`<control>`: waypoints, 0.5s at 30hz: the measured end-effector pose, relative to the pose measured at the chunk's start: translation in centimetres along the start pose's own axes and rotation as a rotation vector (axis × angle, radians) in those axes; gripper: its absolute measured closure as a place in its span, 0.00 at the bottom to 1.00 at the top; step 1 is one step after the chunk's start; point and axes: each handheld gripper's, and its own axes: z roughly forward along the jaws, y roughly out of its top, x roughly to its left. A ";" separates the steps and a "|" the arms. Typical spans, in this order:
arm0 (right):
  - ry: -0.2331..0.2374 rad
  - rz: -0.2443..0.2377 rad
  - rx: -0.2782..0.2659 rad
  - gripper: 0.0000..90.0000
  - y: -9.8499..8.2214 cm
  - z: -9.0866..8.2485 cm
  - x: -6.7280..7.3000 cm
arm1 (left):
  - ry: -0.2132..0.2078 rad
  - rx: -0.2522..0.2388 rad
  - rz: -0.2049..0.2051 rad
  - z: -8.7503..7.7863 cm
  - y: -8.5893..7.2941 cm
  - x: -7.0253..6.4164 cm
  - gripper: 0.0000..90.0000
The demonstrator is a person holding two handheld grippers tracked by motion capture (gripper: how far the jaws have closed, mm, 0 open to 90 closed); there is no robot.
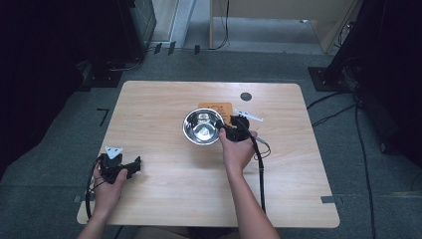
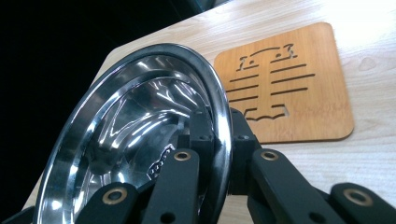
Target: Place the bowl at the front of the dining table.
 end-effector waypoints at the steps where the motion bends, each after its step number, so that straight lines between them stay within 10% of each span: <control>1: -0.004 0.002 -0.004 0.95 0.1 0.1 -0.1 | 0.000 0.000 0.000 0.0 0.0 0.0 0.16; 15: -0.047 0.038 -0.022 0.95 1.5 1.3 -1.3 | 0.000 0.000 0.002 0.0 0.0 0.0 0.16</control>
